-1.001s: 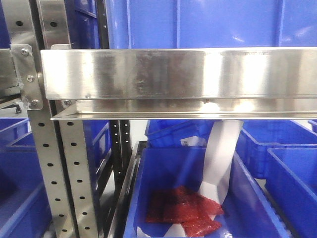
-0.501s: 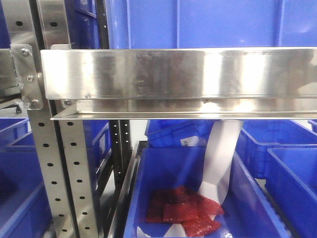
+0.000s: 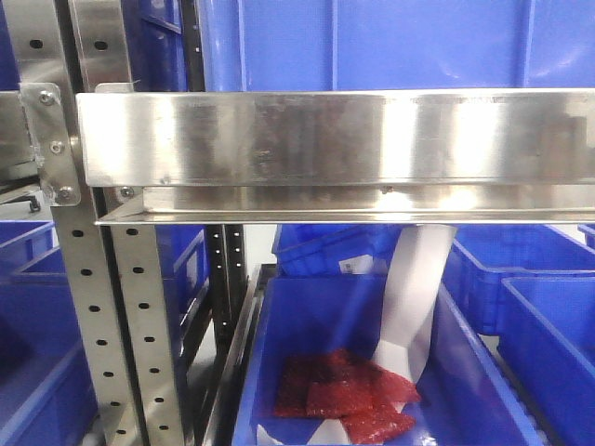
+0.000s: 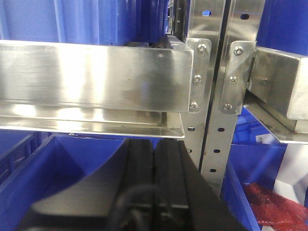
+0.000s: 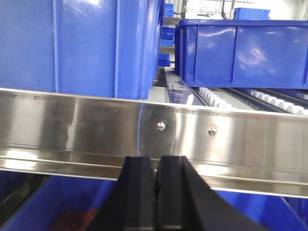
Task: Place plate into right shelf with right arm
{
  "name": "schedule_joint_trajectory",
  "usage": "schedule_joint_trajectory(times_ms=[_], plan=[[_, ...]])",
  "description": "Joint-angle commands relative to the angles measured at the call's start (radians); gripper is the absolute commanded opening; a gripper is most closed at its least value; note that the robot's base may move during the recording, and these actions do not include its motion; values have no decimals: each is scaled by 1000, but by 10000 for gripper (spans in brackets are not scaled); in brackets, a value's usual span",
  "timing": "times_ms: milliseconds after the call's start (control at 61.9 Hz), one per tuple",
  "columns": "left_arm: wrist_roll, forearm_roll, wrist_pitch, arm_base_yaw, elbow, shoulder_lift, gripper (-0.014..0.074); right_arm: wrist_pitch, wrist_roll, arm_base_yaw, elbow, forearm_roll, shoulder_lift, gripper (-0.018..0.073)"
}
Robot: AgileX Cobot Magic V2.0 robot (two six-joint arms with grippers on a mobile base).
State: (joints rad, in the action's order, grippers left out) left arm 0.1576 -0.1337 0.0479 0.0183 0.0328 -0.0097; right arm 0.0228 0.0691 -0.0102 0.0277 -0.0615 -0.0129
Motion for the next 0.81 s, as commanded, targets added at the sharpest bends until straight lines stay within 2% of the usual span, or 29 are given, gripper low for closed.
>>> schedule_joint_trajectory(times_ms=[0,791], plan=[[-7,-8,-90,2,10,-10,-128,-82,4,1,-14,-3,-2,52],[-7,-8,-90,2,10,-10,-128,-82,4,1,-14,-3,-2,52]])
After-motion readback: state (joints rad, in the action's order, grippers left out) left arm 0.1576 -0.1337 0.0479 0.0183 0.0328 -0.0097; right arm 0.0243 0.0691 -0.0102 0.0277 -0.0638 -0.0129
